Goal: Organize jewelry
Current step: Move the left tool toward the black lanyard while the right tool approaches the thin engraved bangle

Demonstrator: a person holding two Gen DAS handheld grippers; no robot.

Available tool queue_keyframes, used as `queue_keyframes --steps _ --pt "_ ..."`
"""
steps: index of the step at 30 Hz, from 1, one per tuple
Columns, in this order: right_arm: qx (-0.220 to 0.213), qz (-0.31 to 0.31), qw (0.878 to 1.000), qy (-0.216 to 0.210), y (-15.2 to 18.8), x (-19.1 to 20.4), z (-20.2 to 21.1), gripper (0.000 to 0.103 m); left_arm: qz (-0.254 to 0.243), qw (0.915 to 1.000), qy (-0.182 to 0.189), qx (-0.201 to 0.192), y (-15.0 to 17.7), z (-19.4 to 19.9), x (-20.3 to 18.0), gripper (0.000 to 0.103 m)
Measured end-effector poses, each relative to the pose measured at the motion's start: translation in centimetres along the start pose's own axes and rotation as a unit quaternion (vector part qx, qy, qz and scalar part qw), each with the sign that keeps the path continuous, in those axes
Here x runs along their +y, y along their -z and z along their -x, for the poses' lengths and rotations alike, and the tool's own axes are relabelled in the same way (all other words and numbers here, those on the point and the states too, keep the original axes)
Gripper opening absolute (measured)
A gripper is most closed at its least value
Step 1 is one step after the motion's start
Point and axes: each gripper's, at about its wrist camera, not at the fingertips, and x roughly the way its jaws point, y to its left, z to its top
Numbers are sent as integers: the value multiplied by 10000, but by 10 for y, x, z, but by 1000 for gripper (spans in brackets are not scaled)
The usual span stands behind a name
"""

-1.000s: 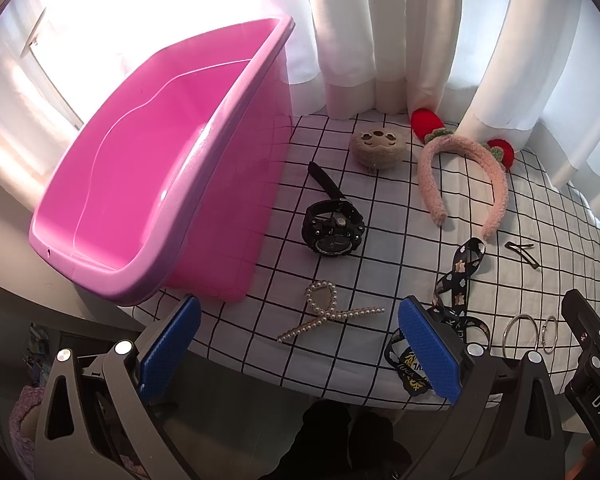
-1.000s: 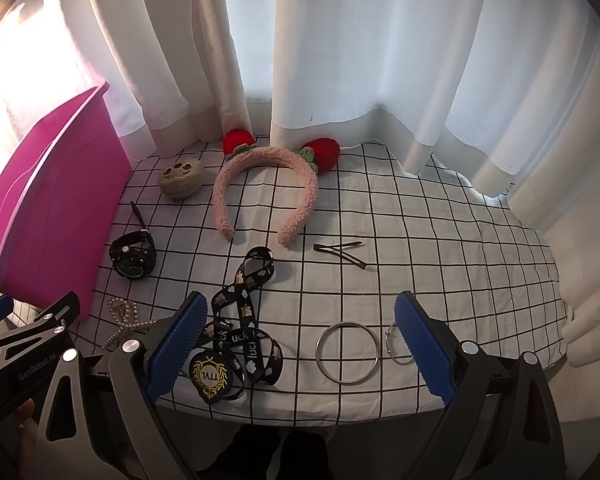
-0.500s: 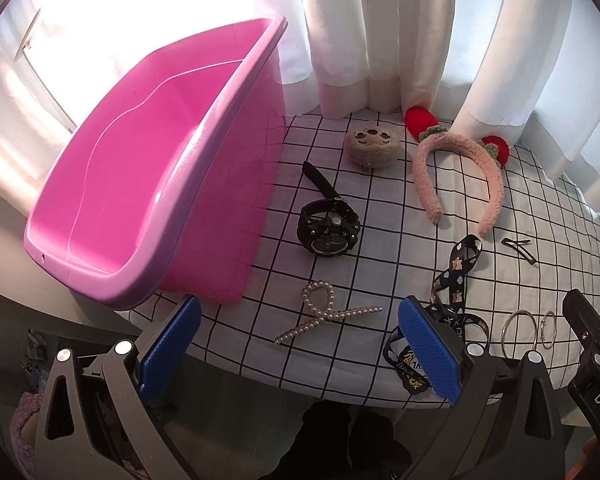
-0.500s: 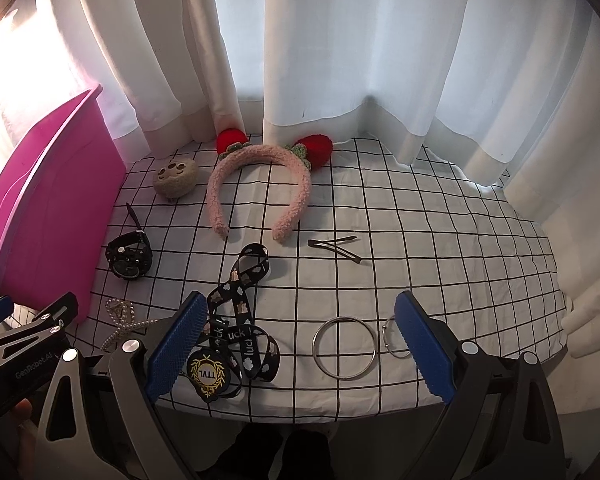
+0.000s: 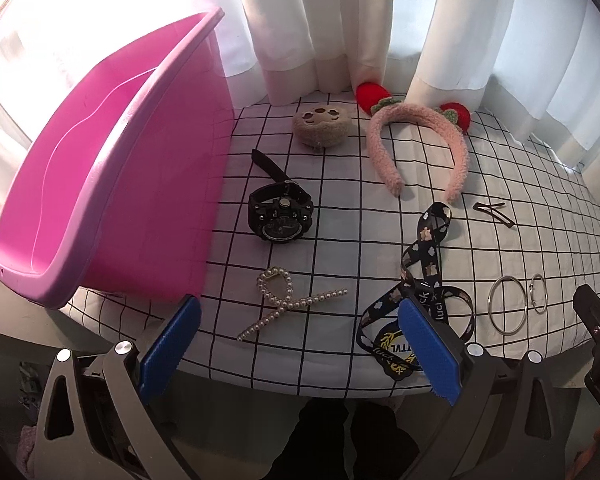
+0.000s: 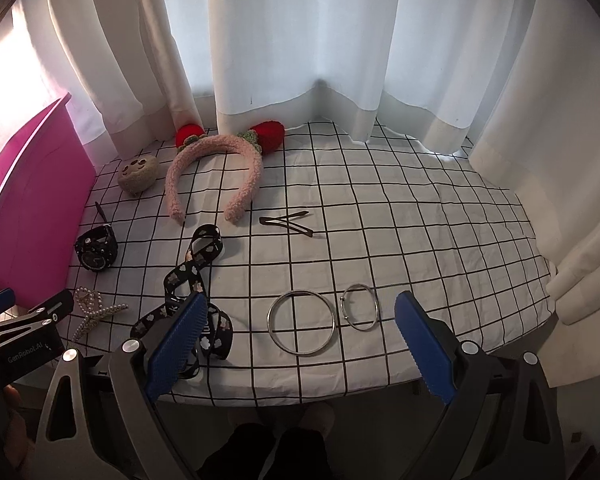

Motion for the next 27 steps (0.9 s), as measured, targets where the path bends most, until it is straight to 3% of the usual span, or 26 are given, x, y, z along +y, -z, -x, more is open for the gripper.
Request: queue_keyframes --steps 7,18,27 --pt "161 142 9998 25 11 -26 -20 90 -157 9999 -3 -2 14 -9 -29 97" --pt "526 505 9972 -186 19 -86 -75 90 213 9994 -227 136 36 -27 -77 97" --pt "770 980 9915 -364 21 -97 -117 90 423 9980 -412 236 38 -48 -101 97"
